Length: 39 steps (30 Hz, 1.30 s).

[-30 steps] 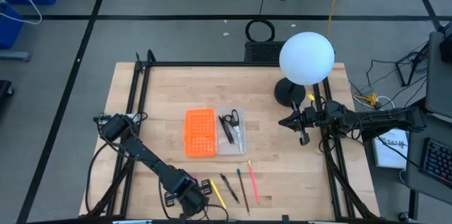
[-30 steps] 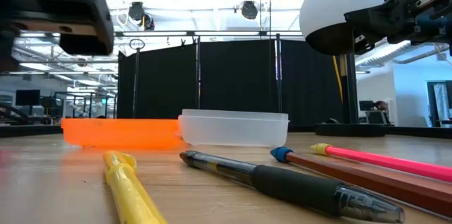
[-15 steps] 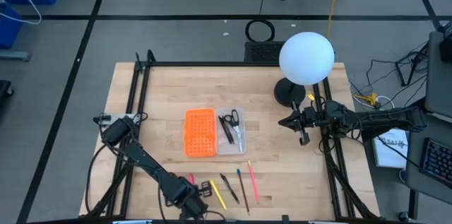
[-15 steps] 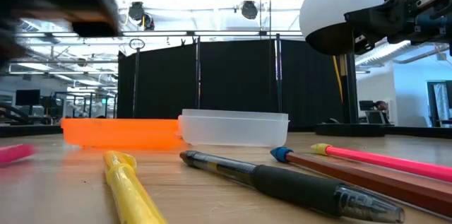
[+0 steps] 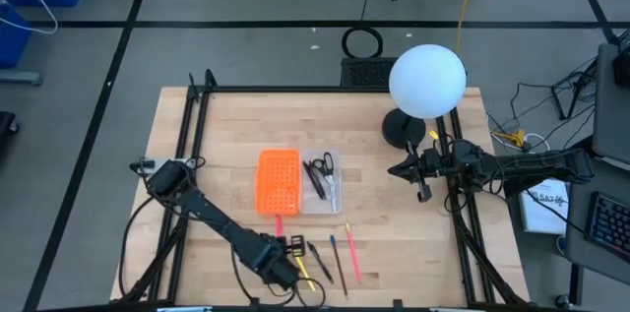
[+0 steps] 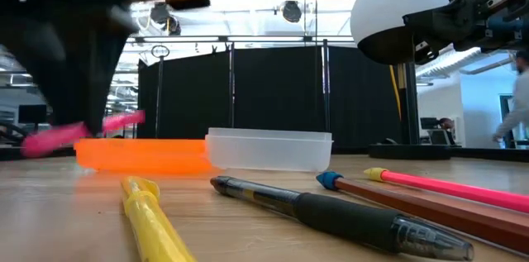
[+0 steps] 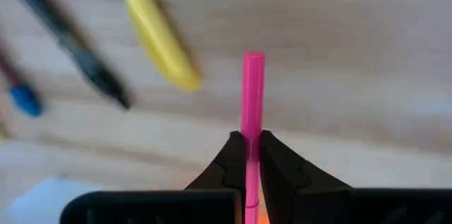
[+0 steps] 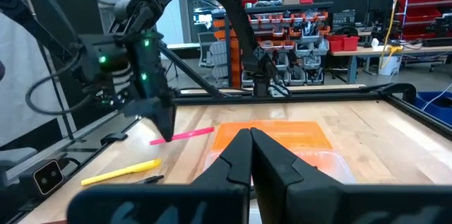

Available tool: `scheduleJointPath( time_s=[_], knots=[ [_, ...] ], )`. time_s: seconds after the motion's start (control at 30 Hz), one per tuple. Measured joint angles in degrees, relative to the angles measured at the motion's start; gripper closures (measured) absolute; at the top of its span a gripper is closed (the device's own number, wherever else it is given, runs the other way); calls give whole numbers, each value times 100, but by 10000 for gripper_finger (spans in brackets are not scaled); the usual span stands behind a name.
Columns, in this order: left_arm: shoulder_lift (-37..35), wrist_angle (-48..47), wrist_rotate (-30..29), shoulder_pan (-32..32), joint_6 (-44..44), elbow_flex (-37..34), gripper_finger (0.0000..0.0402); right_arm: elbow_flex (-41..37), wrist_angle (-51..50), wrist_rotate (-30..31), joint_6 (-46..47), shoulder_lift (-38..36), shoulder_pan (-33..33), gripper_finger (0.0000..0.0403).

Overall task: Pick & place school supplies into a supply box
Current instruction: Put the pink pen into the transparent supply box

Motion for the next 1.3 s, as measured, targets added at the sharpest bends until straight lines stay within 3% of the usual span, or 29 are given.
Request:
scheduleJointPath(
  time_s=[0.2, 0.47, 0.8, 1.03, 1.3],
  knots=[
    [-471, 645, -345, 332, 853, 10, 379, -1, -53, -1, -11, 8, -2, 403],
    [-812, 1264, -348, 987, 2157, 21, 379, -1, -46, -1, -109, 13, 0, 403],
    [-777, 2240, 596, 2281, 3353, -409, 382, -1, 2, 1, -122, 13, -1, 403],
    [-778, 2746, 989, 3043, 3632, -974, 382, -1, 0, 1, -109, 13, -1, 403],
    [-779, 2901, 1026, 3288, 3706, -1369, 382, -1, 0, 32, -113, 13, 1, 403]
  ],
)
